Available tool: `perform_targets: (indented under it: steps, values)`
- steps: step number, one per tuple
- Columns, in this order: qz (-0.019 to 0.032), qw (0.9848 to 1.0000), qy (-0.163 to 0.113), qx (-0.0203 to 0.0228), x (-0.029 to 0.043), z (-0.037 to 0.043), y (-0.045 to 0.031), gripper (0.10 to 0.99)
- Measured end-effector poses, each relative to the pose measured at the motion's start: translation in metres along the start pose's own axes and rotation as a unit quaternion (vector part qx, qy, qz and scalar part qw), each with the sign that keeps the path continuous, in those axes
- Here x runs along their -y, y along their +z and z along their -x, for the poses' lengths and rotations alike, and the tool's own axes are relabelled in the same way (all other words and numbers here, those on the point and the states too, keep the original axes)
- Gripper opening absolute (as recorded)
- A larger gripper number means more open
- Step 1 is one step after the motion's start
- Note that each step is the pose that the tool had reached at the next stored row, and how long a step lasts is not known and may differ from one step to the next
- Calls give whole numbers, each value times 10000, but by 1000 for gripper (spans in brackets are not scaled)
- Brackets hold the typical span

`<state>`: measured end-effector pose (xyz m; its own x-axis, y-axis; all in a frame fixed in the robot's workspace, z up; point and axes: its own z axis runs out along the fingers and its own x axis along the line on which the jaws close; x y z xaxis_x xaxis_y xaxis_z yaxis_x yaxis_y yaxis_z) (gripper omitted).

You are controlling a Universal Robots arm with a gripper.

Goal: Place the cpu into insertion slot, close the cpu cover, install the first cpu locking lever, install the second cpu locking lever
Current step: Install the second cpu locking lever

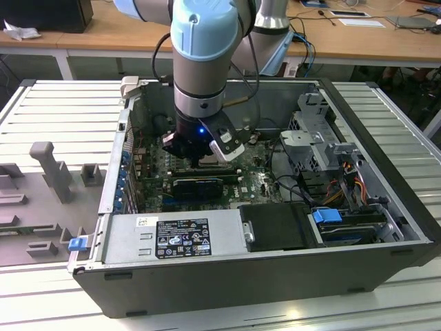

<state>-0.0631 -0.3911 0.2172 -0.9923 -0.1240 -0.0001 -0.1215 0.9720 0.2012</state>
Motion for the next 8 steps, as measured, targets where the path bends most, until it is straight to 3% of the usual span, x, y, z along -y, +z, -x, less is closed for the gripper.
perform_targets:
  steps: [8]
  values:
    - [179,9998,-17,22,48,-85,50,106]
